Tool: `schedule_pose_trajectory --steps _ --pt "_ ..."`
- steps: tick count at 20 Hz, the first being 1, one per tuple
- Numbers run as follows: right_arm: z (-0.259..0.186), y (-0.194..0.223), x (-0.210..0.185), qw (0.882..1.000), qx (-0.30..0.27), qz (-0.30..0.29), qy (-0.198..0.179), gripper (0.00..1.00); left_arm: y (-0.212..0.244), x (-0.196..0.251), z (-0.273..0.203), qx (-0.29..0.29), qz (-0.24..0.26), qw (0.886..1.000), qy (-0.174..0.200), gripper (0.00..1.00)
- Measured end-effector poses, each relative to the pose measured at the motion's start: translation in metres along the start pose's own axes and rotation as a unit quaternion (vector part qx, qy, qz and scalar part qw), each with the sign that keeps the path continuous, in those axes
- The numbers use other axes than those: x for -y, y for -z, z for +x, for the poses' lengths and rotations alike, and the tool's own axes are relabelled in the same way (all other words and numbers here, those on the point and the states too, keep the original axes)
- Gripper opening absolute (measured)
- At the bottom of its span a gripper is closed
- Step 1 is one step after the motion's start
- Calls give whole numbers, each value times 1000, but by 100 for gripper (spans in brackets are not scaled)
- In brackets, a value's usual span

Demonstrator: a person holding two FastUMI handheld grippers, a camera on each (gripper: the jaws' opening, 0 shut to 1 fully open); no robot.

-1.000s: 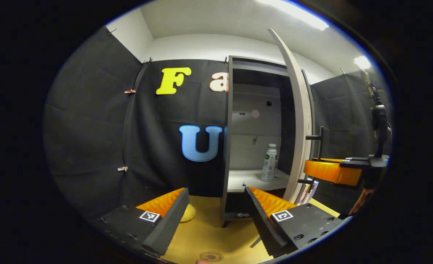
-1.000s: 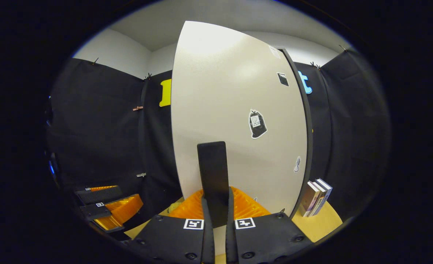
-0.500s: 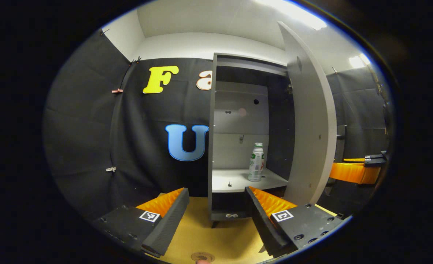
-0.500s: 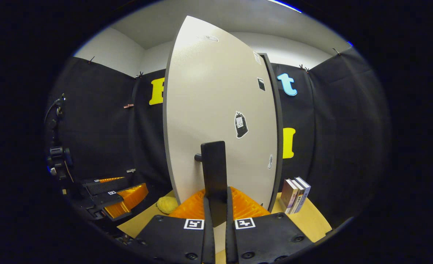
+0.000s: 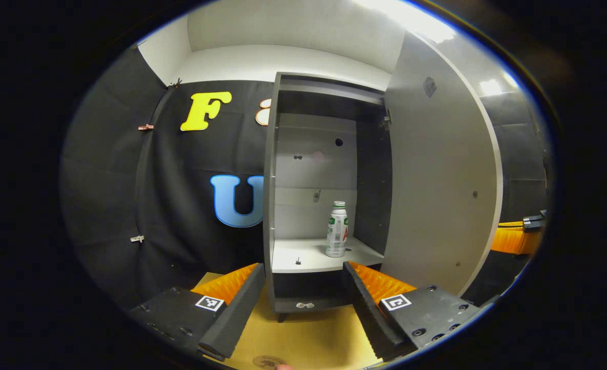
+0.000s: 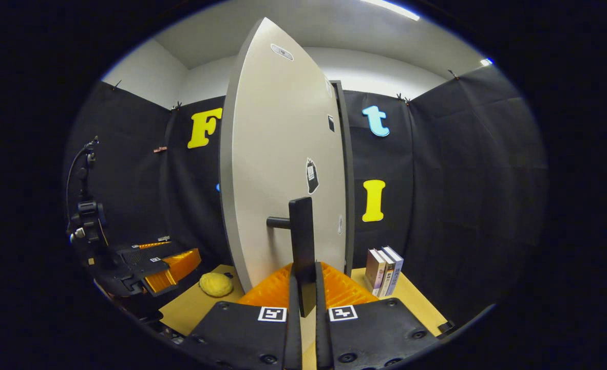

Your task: Open the cabinet door with the right hand, grasp the bottle in the cabinet with the left hand and place it on the coaster, then close the cabinet door with the right hand.

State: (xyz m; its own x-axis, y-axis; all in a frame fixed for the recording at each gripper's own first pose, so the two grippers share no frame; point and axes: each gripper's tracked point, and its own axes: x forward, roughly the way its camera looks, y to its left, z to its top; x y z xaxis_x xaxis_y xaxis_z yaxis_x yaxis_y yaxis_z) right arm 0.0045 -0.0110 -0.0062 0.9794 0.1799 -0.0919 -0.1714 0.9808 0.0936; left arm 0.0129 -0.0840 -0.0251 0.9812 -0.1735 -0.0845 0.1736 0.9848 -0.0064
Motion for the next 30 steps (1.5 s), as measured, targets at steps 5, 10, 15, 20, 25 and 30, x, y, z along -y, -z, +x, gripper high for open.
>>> schedule_pose_trajectory --steps 5,10,15,20,25,30 --pt "-6 -8 23 1000 3 -10 6 15 -1 23 17 0 4 1000 10 95" --pt "-10 -11 41 1000 1 -8 0 15 -3 50 48 2 7 1000 25 95" --pt "-13 -17 60 1000 4 3 6 15 -3 75 78 -4 13 999 34 95" --pt "-9 -22 77 999 12 2 30 9 -4 86 104 -1 27 999 26 95" --pt "-15 -29 90 999 22 31 28 8 -5 99 127 0 32 999 25 95" --pt "-25 -29 95 999 20 23 26 9 -11 115 159 8 34 999 34 94"
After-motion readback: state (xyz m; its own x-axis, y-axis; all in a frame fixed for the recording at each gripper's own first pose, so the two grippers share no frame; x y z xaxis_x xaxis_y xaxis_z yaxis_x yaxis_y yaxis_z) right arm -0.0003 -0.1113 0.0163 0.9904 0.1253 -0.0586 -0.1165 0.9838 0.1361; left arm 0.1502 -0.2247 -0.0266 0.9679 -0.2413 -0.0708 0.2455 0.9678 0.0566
